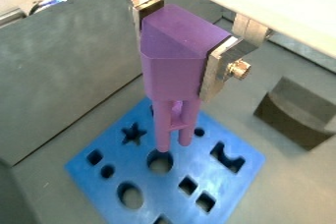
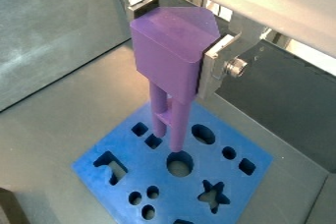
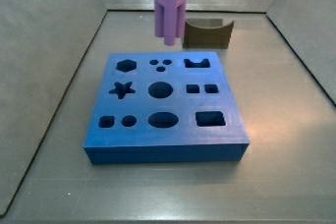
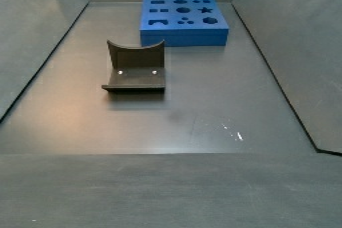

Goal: Insert the 3 prong object.

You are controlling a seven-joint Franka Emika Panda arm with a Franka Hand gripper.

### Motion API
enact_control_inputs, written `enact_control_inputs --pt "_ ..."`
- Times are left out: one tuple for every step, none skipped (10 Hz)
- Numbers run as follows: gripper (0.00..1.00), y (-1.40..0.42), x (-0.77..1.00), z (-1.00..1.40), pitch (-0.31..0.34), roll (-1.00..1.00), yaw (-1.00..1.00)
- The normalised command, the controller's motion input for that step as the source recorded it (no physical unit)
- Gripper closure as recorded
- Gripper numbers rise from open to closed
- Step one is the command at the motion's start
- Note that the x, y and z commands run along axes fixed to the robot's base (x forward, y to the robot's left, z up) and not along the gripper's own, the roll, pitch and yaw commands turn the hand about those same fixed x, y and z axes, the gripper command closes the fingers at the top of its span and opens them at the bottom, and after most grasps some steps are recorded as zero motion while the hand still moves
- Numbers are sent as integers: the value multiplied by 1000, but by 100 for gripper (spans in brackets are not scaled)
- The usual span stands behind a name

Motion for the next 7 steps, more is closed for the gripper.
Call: enact_control_inputs --pt "100 1000 0 -1000 -30 4 0" --pt "100 989 0 -1000 -43 3 0" --pt "100 531 0 -957 -96 46 0" --pt "100 306 43 -826 -53 91 0" --pt "100 189 0 -706 -54 143 0" --pt "100 0 0 -160 -26 0 11" --pt "100 0 0 -34 0 0 0"
